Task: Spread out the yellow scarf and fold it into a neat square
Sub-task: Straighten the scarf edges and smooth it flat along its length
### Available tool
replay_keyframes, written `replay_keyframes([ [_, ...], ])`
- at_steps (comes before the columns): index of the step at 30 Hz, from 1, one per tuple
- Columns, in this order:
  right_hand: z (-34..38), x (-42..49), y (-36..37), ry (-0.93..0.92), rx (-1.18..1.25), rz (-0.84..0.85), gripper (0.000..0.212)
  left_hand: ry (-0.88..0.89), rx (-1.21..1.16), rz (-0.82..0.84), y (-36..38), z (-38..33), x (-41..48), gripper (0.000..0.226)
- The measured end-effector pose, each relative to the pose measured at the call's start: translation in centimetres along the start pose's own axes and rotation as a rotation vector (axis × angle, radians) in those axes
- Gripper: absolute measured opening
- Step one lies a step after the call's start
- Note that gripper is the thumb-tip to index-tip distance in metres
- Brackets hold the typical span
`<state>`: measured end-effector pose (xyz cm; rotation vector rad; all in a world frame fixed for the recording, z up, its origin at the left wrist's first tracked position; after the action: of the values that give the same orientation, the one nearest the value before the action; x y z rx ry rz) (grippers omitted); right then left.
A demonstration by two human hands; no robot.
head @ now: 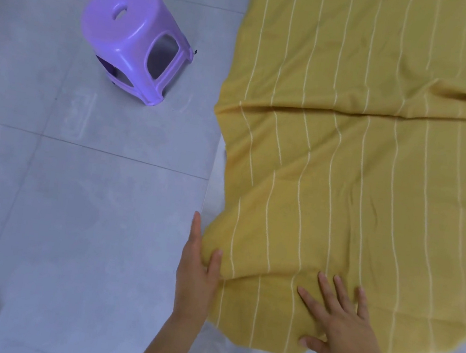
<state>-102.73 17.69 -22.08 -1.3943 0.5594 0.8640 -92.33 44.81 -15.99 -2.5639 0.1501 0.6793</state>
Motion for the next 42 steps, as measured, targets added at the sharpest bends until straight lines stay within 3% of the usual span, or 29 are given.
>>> replay_keyframes([
  [3,0.1,-0.1,0.0,0.006,-0.007,-0.005,0.092,0.061,0.046,-0.003,-0.4,0.6,0.0,0.041],
  [8,0.4,-0.5,0.2,0.015,-0.002,-0.011,0.09,0.089,0.03,-0.031,-1.6,0.8,-0.5,0.014],
  [11,0.7,-0.8,0.5,0.024,0.012,-0.016,0.091,0.084,0.033,-0.023,-1.7,0.9,-0.7,0.023],
  [15,1.0,-0.5,0.8,0.037,0.031,-0.046,0.094,-0.027,-0.192,0.12,-0.7,1.1,-0.4,0.075],
  [17,1.0,-0.2,1.0,0.036,0.019,-0.057,0.096,-0.046,-0.244,0.147,0.1,1.8,-0.5,0.091],
  [23,0.8,0.1,0.9,0.054,-0.067,-0.115,0.087,0.034,-0.088,0.233,2.0,4.3,-1.7,0.08],
  [28,1.2,0.2,1.2,0.077,-0.091,-0.142,0.088,-0.018,-0.084,0.039,0.3,5.3,-2.7,0.07],
  [32,0.9,0.3,1.0,0.053,-0.129,-0.161,0.088,0.045,0.008,-0.037,-2.6,4.5,-1.4,0.068],
  [39,0.4,0.4,0.6,0.021,-0.19,-0.185,0.088,0.053,-0.112,0.181,-0.4,4.2,-1.2,0.101],
  [42,0.6,0.5,1.1,0.032,-0.182,-0.182,0.088,0.09,-0.024,0.206,1.1,5.7,-3.0,0.094],
])
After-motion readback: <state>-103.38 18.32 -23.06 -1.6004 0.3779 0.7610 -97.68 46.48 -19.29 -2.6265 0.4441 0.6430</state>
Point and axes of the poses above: each hand's wrist, its own x-axis towards the middle knuckle, its own y-axis out of the palm, z = x × y, the point moved 3 cm from there along x, towards the middle knuckle, and after that the axes turned 11 degrees about z, right-handed, at the moved point
